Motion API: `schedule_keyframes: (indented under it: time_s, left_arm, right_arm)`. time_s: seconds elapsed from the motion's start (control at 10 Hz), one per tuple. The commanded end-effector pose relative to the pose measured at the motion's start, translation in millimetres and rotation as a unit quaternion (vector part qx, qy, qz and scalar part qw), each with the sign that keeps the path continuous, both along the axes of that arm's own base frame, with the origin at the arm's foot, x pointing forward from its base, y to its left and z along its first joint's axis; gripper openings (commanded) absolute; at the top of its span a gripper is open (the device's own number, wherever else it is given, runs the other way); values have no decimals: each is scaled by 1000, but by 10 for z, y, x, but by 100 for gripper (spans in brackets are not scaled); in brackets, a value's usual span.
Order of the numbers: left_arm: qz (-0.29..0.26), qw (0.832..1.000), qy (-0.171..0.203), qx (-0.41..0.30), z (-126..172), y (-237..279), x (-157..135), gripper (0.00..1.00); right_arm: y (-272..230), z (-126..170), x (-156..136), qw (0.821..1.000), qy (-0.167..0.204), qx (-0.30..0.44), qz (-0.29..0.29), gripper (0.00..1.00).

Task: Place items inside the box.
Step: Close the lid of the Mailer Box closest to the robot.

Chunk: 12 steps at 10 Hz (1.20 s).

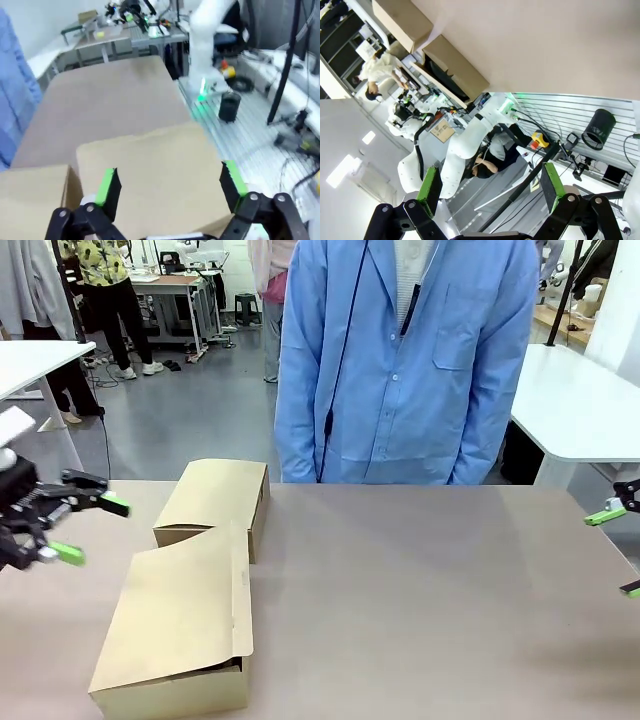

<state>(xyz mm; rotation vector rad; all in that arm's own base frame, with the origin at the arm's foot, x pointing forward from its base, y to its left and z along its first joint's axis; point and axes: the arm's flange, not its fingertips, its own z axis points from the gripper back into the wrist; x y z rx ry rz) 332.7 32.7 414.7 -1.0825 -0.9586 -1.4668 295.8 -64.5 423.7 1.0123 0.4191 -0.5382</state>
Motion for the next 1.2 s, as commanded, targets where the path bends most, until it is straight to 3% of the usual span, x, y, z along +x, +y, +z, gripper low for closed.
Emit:
schedule_keyframes:
  time_s: [0.0,0.2,0.3,0.4,0.6,0.7,0.8,1.1]
  left_arm:
    - [111,965,233,-54,168,326,159,100]
    - [128,902,403,-91,136,724,318,100]
    - [112,863,481,-107,39,875,404,100]
    - [104,828,542,-102,-130,985,502,100]
    - [148,787,587,-122,-456,1181,653,100]
    - [175,779,589,-127,-657,1279,758,100]
    - [109,833,537,-81,-519,1110,524,100]
    - [109,833,537,-81,-519,1110,524,100]
  right_arm:
    - [-9,29,-11,1000,2,2,-1,100]
    - [-9,29,-11,1000,2,2,-1,100]
    - [-9,29,-11,1000,2,2,-1,100]
    - [-9,29,-11,1000,2,2,-1,100]
    - [-9,29,-11,1000,2,2,-1,100]
    - [-9,29,-11,1000,2,2,-1,100]
    - [-9,29,-11,1000,2,2,-1,100]
    - [-9,29,-11,1000,2,2,-1,100]
